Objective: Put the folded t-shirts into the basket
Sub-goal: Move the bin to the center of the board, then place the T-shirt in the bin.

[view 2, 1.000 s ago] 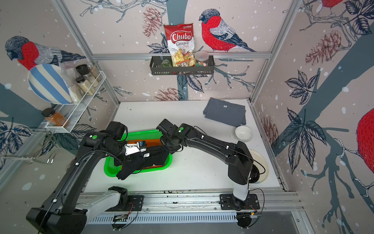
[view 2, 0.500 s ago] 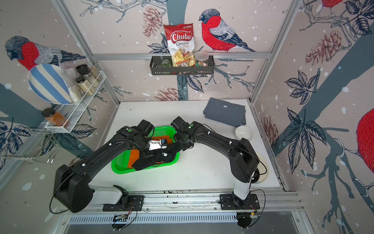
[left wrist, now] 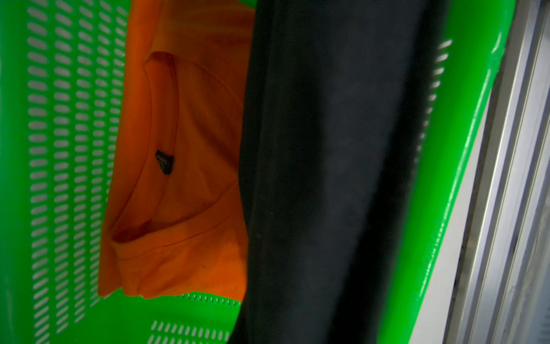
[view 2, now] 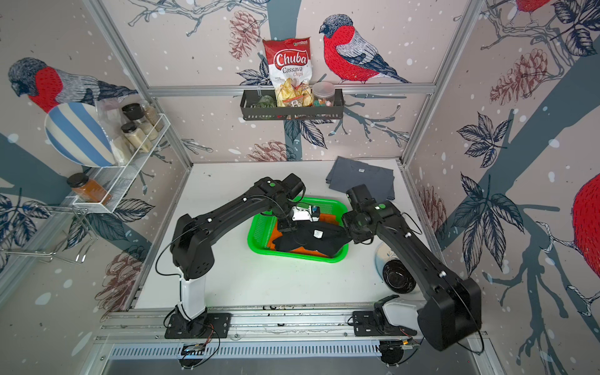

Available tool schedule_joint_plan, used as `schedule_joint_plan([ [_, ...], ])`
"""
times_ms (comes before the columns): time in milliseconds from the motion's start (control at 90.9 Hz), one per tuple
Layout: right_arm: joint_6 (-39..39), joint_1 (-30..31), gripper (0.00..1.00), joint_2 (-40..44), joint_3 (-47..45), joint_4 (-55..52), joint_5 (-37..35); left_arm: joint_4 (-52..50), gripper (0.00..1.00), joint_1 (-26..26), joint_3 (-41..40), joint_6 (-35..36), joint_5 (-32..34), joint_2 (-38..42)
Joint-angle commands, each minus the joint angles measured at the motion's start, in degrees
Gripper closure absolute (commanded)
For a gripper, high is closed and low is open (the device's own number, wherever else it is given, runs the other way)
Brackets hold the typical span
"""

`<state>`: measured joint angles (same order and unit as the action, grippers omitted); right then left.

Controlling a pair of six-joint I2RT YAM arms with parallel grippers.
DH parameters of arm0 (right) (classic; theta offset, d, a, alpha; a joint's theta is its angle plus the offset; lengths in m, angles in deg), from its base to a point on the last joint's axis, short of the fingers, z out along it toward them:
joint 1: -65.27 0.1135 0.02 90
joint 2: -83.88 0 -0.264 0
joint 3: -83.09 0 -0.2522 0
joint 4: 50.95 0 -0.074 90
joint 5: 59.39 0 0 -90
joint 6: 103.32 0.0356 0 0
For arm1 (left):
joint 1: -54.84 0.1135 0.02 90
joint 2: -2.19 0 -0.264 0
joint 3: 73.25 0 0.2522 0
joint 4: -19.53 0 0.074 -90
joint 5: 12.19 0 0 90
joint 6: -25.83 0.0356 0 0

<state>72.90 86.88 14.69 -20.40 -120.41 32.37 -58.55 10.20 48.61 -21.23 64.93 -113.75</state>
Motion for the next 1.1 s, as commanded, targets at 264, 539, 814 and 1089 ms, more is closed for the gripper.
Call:
schedule_joint_plan([
  [264,6.01,12.27,1.00,7.39,18.16,-18.86,-10.74,-18.06,1.00,-2.90,10.26,-1.60,-0.16,7.99],
  [539,27.76,35.58,1.00,8.37,23.53,-22.65,-21.79,-20.85,1.00,-3.90,6.35,2.11,1.08,19.40],
  [814,41.79,49.37,1.00,7.30,26.66,-32.54,-30.77,-22.57,1.00,-4.08,5.29,6.44,-0.85,22.22],
  [1089,41.60,41.90,1.00,15.44,15.92,-30.28,-31.10,-18.40,1.00,-4.05,7.89,10.80,-0.02,14.31],
])
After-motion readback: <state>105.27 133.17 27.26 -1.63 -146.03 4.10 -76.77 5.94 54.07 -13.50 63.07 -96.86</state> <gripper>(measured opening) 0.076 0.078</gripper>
